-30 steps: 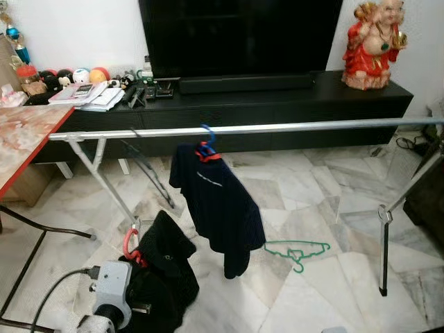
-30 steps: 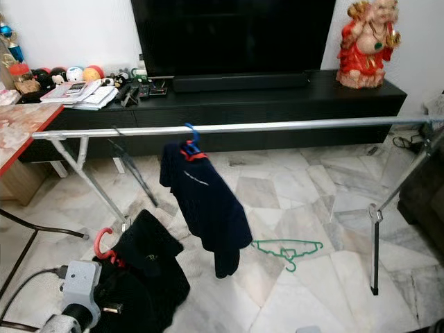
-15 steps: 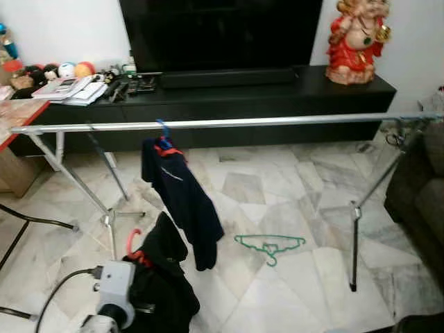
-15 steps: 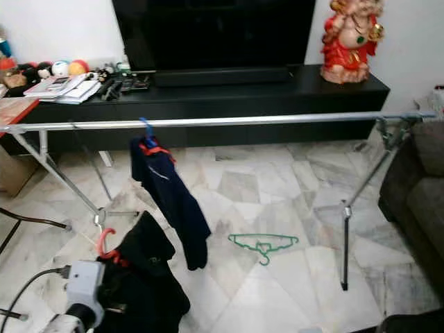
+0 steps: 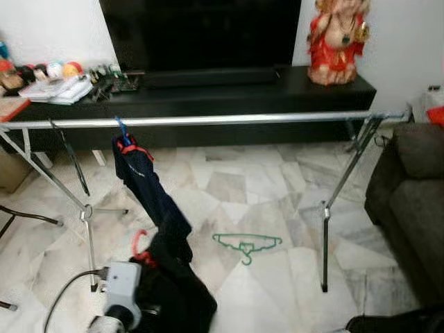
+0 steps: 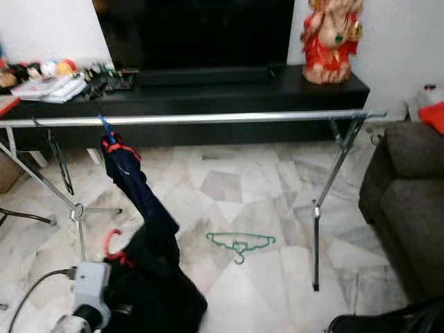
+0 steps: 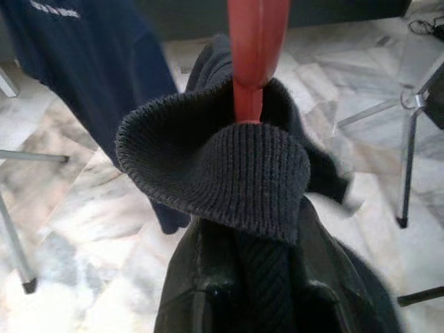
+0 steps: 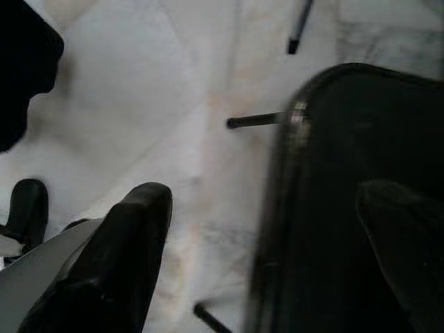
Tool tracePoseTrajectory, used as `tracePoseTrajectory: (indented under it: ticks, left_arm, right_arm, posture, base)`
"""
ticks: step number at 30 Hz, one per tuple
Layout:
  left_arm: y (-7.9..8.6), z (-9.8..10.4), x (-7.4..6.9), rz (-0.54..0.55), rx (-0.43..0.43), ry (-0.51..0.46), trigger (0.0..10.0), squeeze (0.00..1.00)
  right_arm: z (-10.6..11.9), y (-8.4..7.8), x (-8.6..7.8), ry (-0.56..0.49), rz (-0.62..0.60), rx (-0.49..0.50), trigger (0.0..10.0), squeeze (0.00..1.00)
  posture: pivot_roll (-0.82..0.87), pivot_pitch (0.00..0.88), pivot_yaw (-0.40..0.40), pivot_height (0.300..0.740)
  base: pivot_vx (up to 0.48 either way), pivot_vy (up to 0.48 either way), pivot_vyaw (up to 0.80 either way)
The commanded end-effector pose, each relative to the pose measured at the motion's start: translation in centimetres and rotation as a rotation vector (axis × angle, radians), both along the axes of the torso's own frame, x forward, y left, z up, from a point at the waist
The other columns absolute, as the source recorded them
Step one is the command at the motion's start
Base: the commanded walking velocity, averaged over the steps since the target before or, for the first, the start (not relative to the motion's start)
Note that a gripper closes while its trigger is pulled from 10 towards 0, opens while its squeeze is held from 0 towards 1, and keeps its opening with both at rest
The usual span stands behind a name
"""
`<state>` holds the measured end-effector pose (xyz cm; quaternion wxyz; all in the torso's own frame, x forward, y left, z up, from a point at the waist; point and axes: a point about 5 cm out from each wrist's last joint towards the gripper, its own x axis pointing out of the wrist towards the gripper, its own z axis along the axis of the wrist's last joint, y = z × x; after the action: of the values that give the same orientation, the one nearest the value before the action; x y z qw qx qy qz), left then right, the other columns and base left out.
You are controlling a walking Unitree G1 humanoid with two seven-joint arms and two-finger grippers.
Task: Hang hanger
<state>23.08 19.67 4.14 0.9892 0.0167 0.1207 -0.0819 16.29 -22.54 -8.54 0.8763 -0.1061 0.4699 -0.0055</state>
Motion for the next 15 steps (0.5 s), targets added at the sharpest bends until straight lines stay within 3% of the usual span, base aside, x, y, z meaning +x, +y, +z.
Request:
tracePoseTrajectory:
  ticks: [1,8,15]
  left_arm:
    - [0.3,0.4,0.0,0.001,-0.008,-0.014,10.0,0.0]
    - [-1.0,0.0,-0.4,-0.086,-0.017,0.018,10.0,0.0]
    - [-1.2,-0.4,-0.5,-0.104,-0.009,0.041,10.0,0.0]
  right_arm:
    - [-0.4,0.8,-0.5,0.018,0.006,0.021,10.0,0.0]
    - [-0.4,0.8,-0.5,0.018,0.004,0.022,10.0,0.0]
    - [-0.4,0.8,-0.5,0.018,0.006,0.021,10.0,0.0]
  posture:
    - [0.01,0.076,0.033,0.74]
    - [0.01,0.076,0.035,0.74]
    - [0.01,0.074,0.034,0.74]
  base:
    - [0.0,0.0,0.0]
    - [0.0,0.0,0.0]
    - [0.0,0.0,0.0]
